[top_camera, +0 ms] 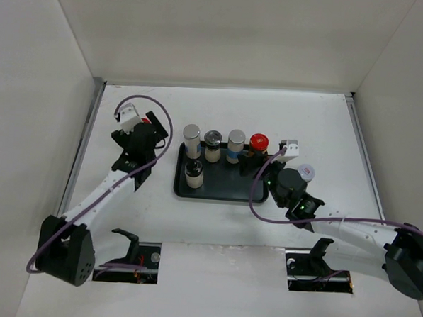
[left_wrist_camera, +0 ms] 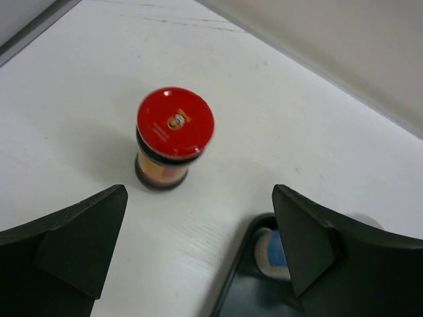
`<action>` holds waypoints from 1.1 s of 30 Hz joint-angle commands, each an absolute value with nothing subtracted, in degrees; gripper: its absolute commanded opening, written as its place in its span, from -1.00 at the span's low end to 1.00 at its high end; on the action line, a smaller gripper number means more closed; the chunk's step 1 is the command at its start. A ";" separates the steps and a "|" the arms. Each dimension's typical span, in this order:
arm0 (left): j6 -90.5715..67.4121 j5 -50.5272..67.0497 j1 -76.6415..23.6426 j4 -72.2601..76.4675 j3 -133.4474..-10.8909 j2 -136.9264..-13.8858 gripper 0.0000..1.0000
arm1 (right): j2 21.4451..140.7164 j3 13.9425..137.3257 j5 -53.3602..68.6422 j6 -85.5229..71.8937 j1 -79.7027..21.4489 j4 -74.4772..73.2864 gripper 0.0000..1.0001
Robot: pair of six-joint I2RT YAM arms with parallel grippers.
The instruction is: Organize the condiment bottles
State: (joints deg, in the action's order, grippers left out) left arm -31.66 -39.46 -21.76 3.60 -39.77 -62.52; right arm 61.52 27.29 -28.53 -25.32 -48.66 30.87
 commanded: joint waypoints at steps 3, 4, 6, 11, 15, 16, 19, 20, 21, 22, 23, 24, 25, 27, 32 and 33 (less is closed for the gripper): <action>-29.53 -28.31 -13.59 4.13 -46.66 -72.05 0.86 | 61.52 27.51 -29.18 -25.40 -48.38 34.28 0.90; -28.84 -27.08 -13.06 4.39 -47.71 -73.55 0.86 | 61.52 27.51 -28.92 -25.49 -48.38 34.19 0.90; -28.30 -26.28 -12.87 5.01 -48.77 -75.67 0.86 | 61.61 27.77 -28.83 -25.23 -48.38 34.19 0.90; -27.34 -28.47 -12.09 5.36 -51.06 -79.71 0.85 | 62.57 28.04 -28.57 -25.22 -48.47 34.19 0.91; -26.72 -32.16 -11.47 6.33 -50.80 -80.85 0.82 | 62.75 28.30 -28.48 -24.87 -48.65 34.19 0.92; -26.37 -32.25 -11.21 6.42 -51.24 -81.56 0.81 | 62.84 28.13 -28.56 -24.87 -48.65 34.28 0.92; -25.84 -32.87 -10.68 6.94 -51.68 -83.58 0.78 | 63.11 28.12 -28.39 -25.14 -48.65 34.19 0.92; -25.84 -32.70 -10.33 7.47 -51.51 -84.45 0.76 | 63.02 28.21 -28.48 -24.88 -48.65 34.19 0.92; -25.75 -32.52 -10.15 7.99 -51.42 -85.25 0.72 | 62.84 28.30 -28.56 -24.70 -48.65 34.19 0.92; -25.75 -32.61 -10.06 8.09 -51.59 -85.78 0.68 | 62.75 28.13 -28.74 -24.61 -48.65 34.36 0.92; -25.75 -32.52 -9.89 8.17 -51.77 -86.30 0.61 | 62.75 27.95 -28.65 -24.78 -48.65 34.54 0.92; -25.66 -32.43 -9.71 8.26 -51.85 -86.57 0.53 | 62.75 27.86 -28.48 -25.13 -48.65 34.28 0.92; -25.66 -32.69 -9.71 8.70 -51.68 -86.66 0.44 | 62.84 27.95 -28.39 -25.14 -48.56 34.19 0.92; -25.66 -32.87 -9.71 9.84 -51.16 -86.66 0.32 | 62.93 28.12 -28.39 -24.88 -48.65 34.19 0.92; -25.31 -35.24 -10.67 11.07 -49.49 -83.07 -0.12 | 63.37 28.21 -28.39 -25.05 -48.65 34.19 0.92; -24.88 -36.20 -11.37 12.03 -48.44 -81.23 -0.17 | 63.20 28.30 -28.39 -24.70 -48.65 34.19 0.92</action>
State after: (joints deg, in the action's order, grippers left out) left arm -26.26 -32.29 -10.44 6.44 -49.30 -87.22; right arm 63.16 27.27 -28.49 -25.26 -48.66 30.96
